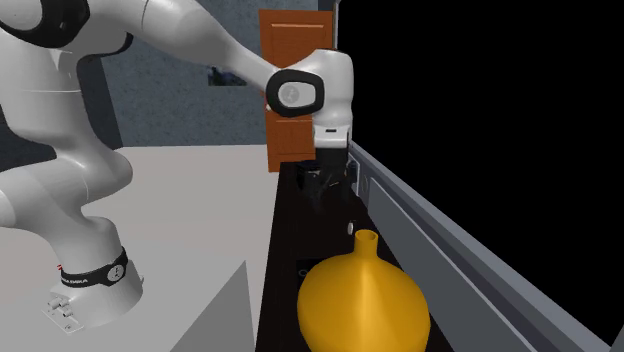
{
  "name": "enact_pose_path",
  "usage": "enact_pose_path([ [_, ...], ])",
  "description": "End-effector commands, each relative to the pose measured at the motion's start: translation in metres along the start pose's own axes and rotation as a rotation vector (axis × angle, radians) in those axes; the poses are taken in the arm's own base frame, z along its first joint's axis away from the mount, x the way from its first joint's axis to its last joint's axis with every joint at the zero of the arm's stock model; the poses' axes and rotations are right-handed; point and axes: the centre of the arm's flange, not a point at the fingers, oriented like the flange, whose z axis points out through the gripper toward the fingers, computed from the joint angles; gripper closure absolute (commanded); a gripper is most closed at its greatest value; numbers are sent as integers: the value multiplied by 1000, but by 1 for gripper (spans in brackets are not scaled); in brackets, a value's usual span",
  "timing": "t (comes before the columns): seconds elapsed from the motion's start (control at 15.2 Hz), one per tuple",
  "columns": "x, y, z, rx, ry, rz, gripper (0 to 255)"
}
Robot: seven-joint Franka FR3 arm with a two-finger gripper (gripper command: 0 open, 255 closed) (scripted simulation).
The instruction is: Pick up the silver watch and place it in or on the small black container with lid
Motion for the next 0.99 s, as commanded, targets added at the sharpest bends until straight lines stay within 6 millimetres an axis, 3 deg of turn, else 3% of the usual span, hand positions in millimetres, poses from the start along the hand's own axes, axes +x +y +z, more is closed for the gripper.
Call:
enact_pose_path([
  [0.0,13,-19,15,4,10,39,0],
  [0.2,33,-45,33,9,26,93,0],
  [0.73,35,-46,74,9,26,94,0],
  [0.92,35,-46,74,9,26,95,0],
])
